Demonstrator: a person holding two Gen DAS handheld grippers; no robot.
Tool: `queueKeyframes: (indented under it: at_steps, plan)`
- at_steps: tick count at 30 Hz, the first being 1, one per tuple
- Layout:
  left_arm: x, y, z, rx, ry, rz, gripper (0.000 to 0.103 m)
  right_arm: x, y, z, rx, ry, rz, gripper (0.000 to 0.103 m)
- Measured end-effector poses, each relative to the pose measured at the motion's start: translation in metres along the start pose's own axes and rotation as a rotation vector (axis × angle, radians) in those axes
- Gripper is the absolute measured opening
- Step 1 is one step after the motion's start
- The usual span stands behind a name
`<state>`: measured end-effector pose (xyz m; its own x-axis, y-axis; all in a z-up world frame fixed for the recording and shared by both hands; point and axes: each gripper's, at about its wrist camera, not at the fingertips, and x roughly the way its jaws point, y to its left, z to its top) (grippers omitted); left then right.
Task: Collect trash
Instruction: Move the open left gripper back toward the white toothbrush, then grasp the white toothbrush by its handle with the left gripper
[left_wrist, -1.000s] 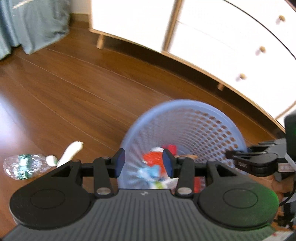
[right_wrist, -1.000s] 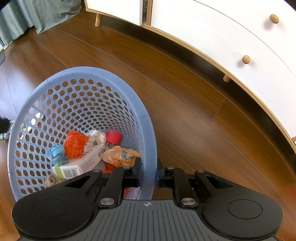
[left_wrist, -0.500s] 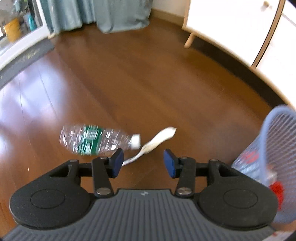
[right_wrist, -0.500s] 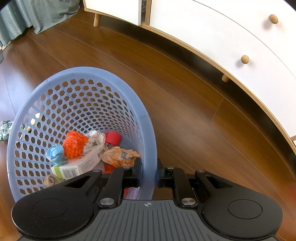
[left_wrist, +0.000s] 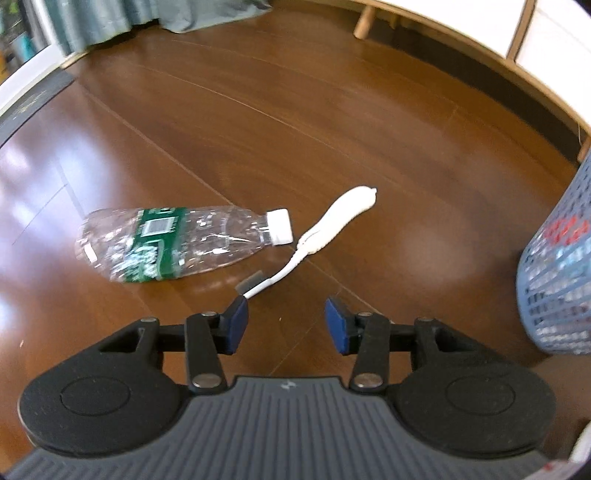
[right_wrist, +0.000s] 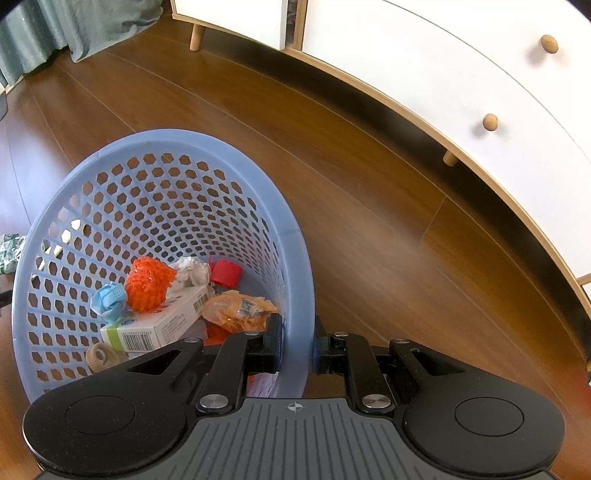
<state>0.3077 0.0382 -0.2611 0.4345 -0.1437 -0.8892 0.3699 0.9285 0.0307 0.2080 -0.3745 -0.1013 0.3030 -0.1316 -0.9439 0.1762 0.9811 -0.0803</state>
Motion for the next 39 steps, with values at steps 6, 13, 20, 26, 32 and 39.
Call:
queueKeyframes:
  at_steps: [6, 13, 20, 26, 32, 39]
  plan:
    - [0.054, -0.014, 0.010, 0.144, 0.040, 0.025, 0.039, 0.002, -0.002, 0.001, -0.006, -0.004, -0.004, 0.011]
    - [0.084, -0.021, 0.023, 0.180, 0.036, 0.038, 0.036, 0.004, -0.006, 0.000, -0.010, -0.004, -0.005, 0.011]
    - [0.075, -0.023, 0.007, 0.133, 0.082, -0.019, 0.006, 0.008, -0.011, 0.000, -0.005, 0.005, 0.012, 0.012]
    - [0.061, -0.030, -0.008, 0.051, 0.111, -0.066, 0.010, 0.008, -0.012, 0.000, -0.006, 0.005, 0.018, 0.012]
    - [0.063, -0.035, 0.017, 0.030, 0.057, -0.008, 0.033, 0.008, -0.006, 0.001, -0.004, 0.007, 0.018, 0.012]
    - [0.081, -0.041, 0.019, 0.052, 0.072, 0.043, 0.028, 0.008, -0.006, 0.001, -0.005, 0.007, 0.019, 0.012]
